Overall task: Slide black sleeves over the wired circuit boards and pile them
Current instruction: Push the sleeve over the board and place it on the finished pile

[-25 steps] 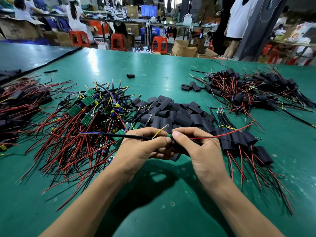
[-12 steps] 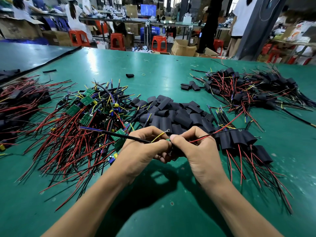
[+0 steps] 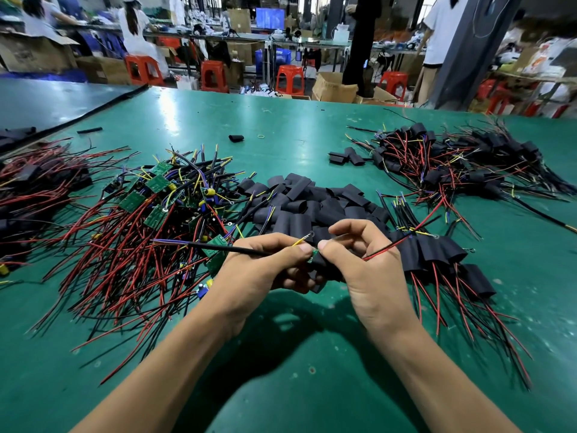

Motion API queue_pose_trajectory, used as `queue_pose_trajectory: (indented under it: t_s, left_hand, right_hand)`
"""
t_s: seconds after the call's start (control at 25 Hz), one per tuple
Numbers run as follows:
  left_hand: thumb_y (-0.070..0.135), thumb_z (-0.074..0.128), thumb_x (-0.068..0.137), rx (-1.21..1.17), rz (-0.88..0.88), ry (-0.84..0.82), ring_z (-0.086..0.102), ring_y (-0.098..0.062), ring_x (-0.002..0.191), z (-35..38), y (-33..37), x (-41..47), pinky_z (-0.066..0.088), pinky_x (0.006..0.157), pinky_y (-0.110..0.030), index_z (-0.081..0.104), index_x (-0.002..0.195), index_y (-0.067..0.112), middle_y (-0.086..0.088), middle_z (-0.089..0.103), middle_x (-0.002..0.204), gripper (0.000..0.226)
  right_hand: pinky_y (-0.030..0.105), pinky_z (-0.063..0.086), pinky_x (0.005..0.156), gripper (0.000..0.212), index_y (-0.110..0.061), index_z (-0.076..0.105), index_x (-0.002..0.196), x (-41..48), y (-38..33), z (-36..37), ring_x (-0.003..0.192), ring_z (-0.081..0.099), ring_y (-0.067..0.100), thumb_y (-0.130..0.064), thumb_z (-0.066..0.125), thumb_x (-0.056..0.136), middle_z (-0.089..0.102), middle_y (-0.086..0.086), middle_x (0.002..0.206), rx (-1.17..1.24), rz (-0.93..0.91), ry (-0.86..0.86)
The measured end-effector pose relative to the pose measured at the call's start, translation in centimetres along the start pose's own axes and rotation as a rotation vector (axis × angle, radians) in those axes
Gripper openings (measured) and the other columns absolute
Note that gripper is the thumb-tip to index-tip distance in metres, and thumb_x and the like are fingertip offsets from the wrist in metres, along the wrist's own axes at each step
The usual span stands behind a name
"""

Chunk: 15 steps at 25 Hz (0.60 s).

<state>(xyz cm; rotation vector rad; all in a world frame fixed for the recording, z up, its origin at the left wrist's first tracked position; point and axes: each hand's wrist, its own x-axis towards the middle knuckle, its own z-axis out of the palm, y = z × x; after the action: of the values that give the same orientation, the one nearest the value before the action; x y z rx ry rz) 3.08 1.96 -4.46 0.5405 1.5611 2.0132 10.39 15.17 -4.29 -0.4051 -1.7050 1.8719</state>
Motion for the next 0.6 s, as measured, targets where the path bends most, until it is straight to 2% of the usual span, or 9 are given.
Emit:
queue_pose_trajectory:
  t_s: [0.08, 0.2, 0.28, 0.36, 0.48, 0.6]
  left_hand:
    - [0.019, 0.075, 0.075, -0.056, 0.001, 0.025, 0.068, -0.021, 0.060, -0.10, 0.28, 0.01, 0.054, 0.056, -0.021, 0.077, 0.082, 0.007, -0.019, 0.071, 0.075, 0.014]
    - [0.023, 0.077, 0.067, -0.116, 0.043, 0.130, 0.070, -0.021, 0.062, -0.42, 0.49, 0.28, 0.058, 0.060, -0.025, 0.078, 0.079, 0.013, -0.016, 0.073, 0.077, 0.016]
    - [0.022, 0.076, 0.066, -0.165, 0.038, 0.169, 0.070, -0.020, 0.061, -0.52, 0.58, 0.34, 0.060, 0.062, -0.026, 0.078, 0.075, 0.015, -0.016, 0.073, 0.076, 0.012]
    - [0.019, 0.074, 0.068, -0.217, -0.015, 0.134, 0.071, -0.020, 0.061, -0.58, 0.75, 0.22, 0.059, 0.060, -0.026, 0.077, 0.071, 0.016, -0.016, 0.073, 0.077, 0.005]
    - [0.022, 0.073, 0.072, -0.237, -0.115, 0.042, 0.072, -0.020, 0.065, -0.76, 0.98, 0.10, 0.060, 0.059, -0.029, 0.070, 0.084, 0.015, -0.015, 0.073, 0.087, 0.014]
    - [0.024, 0.068, 0.078, -0.206, -0.154, 0.012, 0.072, -0.023, 0.067, -0.82, 1.10, 0.09, 0.061, 0.059, -0.029, 0.065, 0.097, 0.013, -0.016, 0.073, 0.087, 0.022]
  right_hand:
    - [0.027, 0.057, 0.059, 0.013, -0.011, 0.067, 0.090, 0.09, -0.07, -0.07, 0.063, 0.066, 0.015, -0.008, 0.077, 0.081, 0.069, 0.002, 0.071, 0.114, 0.069, -0.038]
    - [0.029, 0.057, 0.062, 0.011, -0.019, 0.075, 0.082, 0.31, -0.14, -0.26, 0.064, 0.066, 0.019, -0.027, 0.077, 0.074, 0.074, 0.010, 0.082, 0.198, 0.157, -0.067]
    - [0.028, 0.057, 0.063, 0.016, -0.018, 0.078, 0.082, 0.31, -0.09, -0.22, 0.063, 0.066, 0.017, -0.029, 0.077, 0.071, 0.075, 0.011, 0.084, 0.190, 0.167, -0.069]
    - [0.027, 0.057, 0.062, 0.020, -0.013, 0.079, 0.085, 0.23, 0.04, -0.10, 0.063, 0.067, 0.016, -0.027, 0.076, 0.070, 0.075, 0.010, 0.083, 0.202, 0.161, -0.068]
    - [0.026, 0.056, 0.058, 0.029, -0.008, 0.077, 0.092, 0.12, -0.05, -0.06, 0.061, 0.067, 0.015, -0.026, 0.076, 0.069, 0.075, 0.011, 0.084, 0.277, 0.216, -0.101]
    - [0.025, 0.053, 0.051, 0.032, -0.012, 0.078, 0.088, 0.01, -0.26, 0.00, 0.056, 0.061, 0.014, -0.034, 0.078, 0.065, 0.071, 0.009, 0.077, 0.303, 0.263, -0.138]
